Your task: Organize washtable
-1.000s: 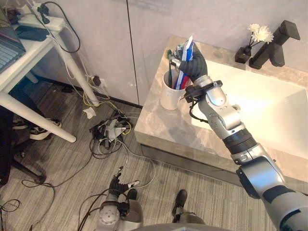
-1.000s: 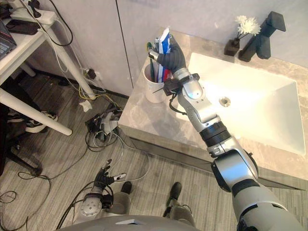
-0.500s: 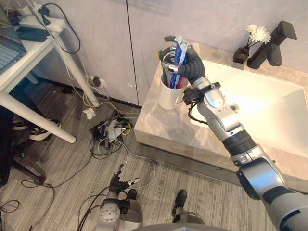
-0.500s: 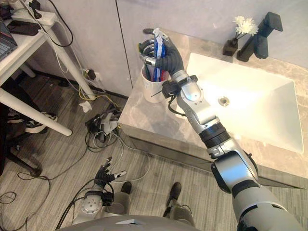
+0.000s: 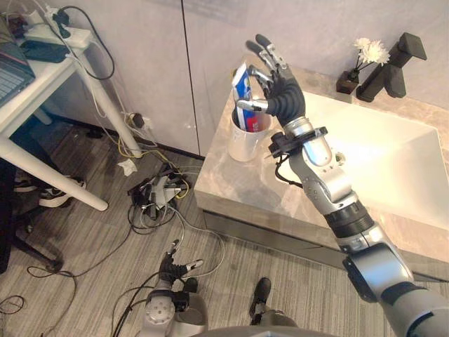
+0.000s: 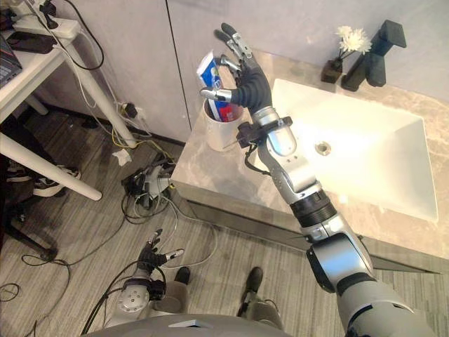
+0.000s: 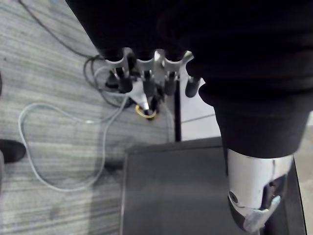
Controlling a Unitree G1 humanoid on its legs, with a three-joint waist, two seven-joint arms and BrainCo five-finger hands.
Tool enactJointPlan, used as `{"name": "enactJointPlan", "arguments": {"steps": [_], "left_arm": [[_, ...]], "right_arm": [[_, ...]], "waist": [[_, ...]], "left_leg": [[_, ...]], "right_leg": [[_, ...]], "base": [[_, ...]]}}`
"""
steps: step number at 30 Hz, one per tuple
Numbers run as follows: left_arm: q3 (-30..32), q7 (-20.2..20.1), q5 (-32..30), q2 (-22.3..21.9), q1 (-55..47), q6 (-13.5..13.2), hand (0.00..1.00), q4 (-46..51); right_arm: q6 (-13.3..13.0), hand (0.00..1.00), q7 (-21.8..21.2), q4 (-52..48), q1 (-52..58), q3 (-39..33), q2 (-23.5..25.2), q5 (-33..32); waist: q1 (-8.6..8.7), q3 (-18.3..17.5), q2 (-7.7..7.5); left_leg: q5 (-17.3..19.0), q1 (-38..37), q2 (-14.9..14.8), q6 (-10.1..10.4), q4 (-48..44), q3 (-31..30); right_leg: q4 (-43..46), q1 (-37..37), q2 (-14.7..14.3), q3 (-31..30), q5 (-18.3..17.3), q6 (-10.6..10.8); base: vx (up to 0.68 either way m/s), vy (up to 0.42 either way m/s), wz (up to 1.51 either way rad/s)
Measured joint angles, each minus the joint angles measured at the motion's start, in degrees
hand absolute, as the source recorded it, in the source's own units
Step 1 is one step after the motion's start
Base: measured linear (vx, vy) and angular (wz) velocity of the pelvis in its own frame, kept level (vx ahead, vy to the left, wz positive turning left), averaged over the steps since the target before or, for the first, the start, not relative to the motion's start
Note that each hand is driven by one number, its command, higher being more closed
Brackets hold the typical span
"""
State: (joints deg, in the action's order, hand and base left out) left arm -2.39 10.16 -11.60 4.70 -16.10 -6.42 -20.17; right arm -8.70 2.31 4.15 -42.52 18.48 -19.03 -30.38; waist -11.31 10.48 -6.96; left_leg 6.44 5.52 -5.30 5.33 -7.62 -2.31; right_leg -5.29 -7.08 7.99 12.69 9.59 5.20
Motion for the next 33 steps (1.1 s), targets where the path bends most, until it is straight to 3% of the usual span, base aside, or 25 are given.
{"name": "enactJointPlan", "arguments": {"steps": [13,24,29,33], "left_arm": [[0.46,-1.09,-0.16,-0.25,-0.24,0.00,0.00,-2.52],[0.59,-1.50,-1.33,-1.06,0.24,-0.06,0.00,-5.18],[1.01,-1.95,-2.88,-1.62,0.56,-0.14,0.00,-9.22],[3.26,-2.16,-4.64,-2.28,0.69,-0.13,0.00,-14.99]], "right_arm": [[-2.32,0.00,0.15,-5.57,2.68,-7.51,0.00,-0.04],[-5.48,0.00,1.57,-16.09,11.39,-18.20,0.15,-0.01],[-8.23,0.00,2.99,-24.85,21.64,-32.62,0.39,0.00],[-10.60,0.00,4.31,-30.17,31.48,-43.83,1.70,0.10]], "waist": [[1.39,-2.04,-0.71],[2.29,-6.85,0.90],[4.21,-8.06,1.28],[6.32,-10.14,2.73]], "left_leg": [[-0.14,-2.09,0.05,0.06,1.52,1.38],[-0.58,-3.17,0.07,0.26,2.41,1.92],[-0.69,-4.39,0.09,0.21,3.49,2.31],[-0.70,-5.49,-0.08,0.20,4.48,3.42]], "right_leg": [[0.00,1.27,0.17,-0.85,0.01,0.03],[0.00,1.34,0.33,-0.95,-0.10,0.14],[-0.01,2.09,0.33,-0.96,-0.94,0.62],[-0.01,1.95,0.13,-1.85,-1.10,0.36]], "base": [[0.00,0.005,-0.04],[0.00,0.003,-0.02],[-0.01,-0.002,-0.03],[0.03,-0.001,-0.13]]}}
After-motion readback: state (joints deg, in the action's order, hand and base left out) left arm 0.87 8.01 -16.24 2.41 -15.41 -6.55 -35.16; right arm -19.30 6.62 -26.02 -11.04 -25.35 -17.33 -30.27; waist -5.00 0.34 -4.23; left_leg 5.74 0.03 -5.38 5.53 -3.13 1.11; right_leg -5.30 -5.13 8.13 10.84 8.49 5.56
